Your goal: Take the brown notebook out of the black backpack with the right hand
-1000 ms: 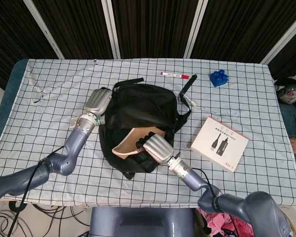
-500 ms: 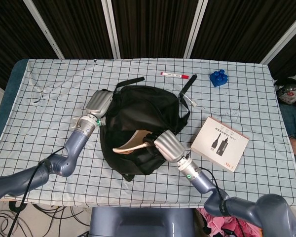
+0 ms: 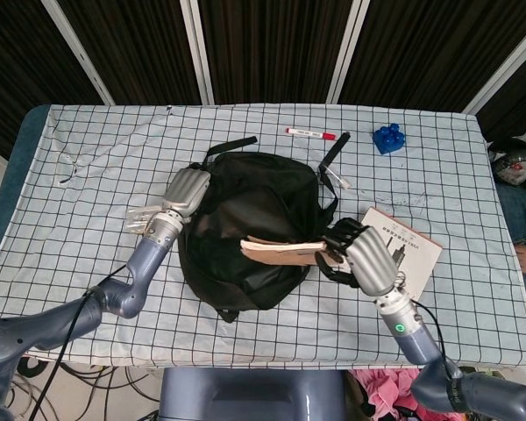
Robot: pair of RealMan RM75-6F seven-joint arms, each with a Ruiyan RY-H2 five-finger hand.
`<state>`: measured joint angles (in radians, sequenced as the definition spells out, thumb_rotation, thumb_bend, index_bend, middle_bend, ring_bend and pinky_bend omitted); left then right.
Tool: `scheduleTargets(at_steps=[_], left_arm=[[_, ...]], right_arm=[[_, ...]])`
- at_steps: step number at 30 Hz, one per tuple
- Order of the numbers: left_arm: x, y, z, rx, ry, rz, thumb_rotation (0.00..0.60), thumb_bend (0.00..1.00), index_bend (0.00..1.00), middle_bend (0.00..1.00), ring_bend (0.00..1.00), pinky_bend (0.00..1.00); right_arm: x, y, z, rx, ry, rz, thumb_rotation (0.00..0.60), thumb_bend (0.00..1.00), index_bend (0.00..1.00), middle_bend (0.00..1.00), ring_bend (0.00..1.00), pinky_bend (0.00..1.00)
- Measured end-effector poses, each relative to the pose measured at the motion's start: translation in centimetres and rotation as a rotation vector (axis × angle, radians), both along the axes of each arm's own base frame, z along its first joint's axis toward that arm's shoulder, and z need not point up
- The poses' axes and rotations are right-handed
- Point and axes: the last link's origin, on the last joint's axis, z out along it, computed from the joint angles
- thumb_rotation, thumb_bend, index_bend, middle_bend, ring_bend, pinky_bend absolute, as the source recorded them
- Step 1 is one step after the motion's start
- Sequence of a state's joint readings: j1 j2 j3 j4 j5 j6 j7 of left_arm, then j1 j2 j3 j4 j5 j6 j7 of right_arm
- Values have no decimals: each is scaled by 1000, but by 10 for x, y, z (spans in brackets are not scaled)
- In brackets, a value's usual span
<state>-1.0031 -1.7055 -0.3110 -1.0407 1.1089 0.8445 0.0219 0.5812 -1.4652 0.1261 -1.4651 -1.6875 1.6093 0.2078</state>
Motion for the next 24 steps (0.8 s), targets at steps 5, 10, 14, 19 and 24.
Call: scheduleTargets(at_steps=[5, 10, 14, 19, 24], left_arm=[[-1, -1, -4, 2, 10, -5, 600, 453, 639, 666, 393, 297], [-2, -6, -5, -41, 10, -8, 600, 440, 613, 641, 376, 280], [-2, -13, 1, -73, 5, -21, 600, 438, 600, 631, 372, 277], [-3, -23, 15, -89, 14, -52, 600, 356, 492, 530, 296, 226], [-7, -38, 34, -129, 37, -67, 600, 201, 299, 282, 107, 95]], right_arm=[[-13, -4, 34, -53, -75, -56, 600, 506, 611, 580, 620, 480], [-33, -17, 81, -202, -59, -125, 600, 507, 611, 580, 620, 479], [-49, -29, 106, -304, -22, -200, 600, 507, 611, 580, 620, 480], [-64, -46, 120, -347, 39, -272, 600, 507, 611, 579, 620, 479], [-65, -67, 116, -331, 112, -296, 600, 507, 611, 579, 620, 480]])
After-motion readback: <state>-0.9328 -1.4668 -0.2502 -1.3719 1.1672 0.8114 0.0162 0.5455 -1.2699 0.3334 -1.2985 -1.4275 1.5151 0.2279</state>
